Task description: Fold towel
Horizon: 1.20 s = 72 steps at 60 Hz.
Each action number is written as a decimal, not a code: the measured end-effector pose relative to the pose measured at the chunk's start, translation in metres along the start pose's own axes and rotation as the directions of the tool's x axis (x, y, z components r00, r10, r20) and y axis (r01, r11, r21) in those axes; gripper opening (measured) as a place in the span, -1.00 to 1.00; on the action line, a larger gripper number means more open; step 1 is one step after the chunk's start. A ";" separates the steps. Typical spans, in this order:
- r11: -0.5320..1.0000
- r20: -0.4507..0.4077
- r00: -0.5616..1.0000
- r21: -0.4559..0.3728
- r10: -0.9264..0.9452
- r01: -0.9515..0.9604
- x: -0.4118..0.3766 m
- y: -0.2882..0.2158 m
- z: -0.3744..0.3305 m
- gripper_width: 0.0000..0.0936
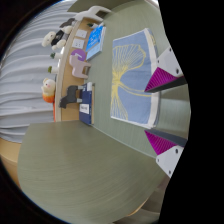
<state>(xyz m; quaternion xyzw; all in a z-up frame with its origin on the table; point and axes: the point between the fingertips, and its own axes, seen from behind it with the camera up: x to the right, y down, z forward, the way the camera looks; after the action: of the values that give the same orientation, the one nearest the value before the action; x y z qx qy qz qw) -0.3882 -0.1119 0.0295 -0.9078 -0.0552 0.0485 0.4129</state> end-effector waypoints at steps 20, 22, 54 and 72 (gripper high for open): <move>0.992 -0.056 0.994 -0.090 -0.090 0.084 -0.032 -0.028 0.099 0.44; 0.992 -0.057 0.994 -0.085 -0.093 0.088 -0.033 -0.030 0.100 0.37; 0.988 -0.104 0.988 -0.118 -0.112 0.099 0.012 -0.056 0.076 -0.92; 0.996 -0.231 0.969 -0.002 -0.085 0.087 0.186 -0.129 -0.006 -0.93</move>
<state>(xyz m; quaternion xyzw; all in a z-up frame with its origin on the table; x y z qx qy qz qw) -0.2106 -0.0065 0.1228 -0.9024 -0.0459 -0.0751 0.4217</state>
